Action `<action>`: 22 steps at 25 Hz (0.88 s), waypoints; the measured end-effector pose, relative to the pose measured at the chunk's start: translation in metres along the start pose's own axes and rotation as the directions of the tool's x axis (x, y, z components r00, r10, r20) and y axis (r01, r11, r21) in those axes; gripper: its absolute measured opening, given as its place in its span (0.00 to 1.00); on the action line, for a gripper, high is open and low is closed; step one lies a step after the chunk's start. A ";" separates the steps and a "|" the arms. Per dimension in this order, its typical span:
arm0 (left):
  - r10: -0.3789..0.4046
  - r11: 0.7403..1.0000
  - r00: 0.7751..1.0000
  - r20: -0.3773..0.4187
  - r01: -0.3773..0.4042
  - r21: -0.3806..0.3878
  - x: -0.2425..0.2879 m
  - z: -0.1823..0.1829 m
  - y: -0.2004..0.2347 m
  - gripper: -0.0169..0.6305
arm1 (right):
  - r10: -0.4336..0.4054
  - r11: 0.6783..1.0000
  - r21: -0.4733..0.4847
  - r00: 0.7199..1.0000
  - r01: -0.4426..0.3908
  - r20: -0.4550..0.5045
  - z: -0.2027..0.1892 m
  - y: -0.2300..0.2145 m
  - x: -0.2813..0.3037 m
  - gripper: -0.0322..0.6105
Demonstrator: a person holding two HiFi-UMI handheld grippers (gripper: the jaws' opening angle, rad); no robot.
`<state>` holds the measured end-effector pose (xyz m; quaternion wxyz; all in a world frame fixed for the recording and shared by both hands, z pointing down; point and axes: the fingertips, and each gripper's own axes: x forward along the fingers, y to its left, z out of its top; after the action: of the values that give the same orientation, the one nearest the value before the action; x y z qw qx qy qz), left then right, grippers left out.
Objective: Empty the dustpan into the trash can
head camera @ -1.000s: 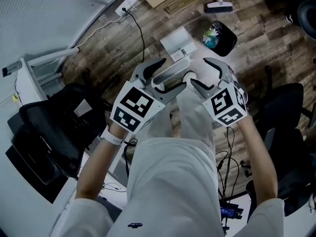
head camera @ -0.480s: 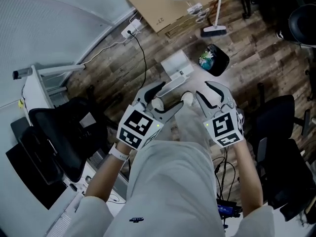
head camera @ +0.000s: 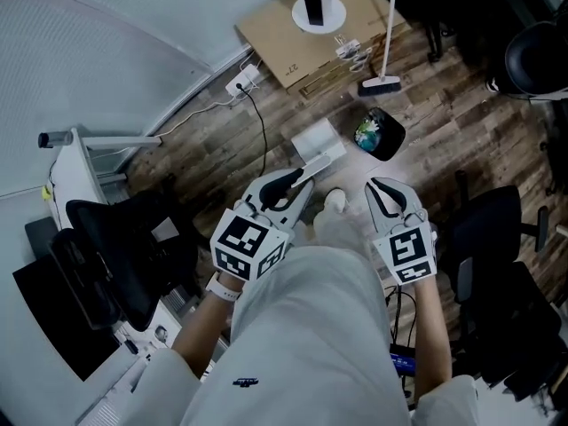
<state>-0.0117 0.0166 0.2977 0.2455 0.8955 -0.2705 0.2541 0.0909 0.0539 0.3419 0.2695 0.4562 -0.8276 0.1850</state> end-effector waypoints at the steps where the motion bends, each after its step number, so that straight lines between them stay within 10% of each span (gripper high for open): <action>1: 0.010 1.000 1.000 0.016 -0.010 0.002 -0.003 0.006 0.001 0.14 | -0.015 1.000 0.006 1.000 0.015 0.017 0.005 -0.002 -0.005 0.10; 10: 0.060 0.997 0.991 0.122 -0.064 0.032 -0.035 0.044 -0.012 0.04 | -0.154 0.985 0.083 0.986 0.149 0.057 0.038 -0.026 -0.051 0.07; 22: 0.053 0.998 0.971 0.233 -0.045 -0.039 -0.064 0.077 -0.030 0.04 | -0.141 0.985 0.141 0.942 0.102 0.304 0.105 -0.011 -0.105 0.07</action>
<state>-0.0146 0.0174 0.1933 0.2203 0.9081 -0.3238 0.1481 0.1171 0.0589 0.1953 0.1170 0.5459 -0.8170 0.1440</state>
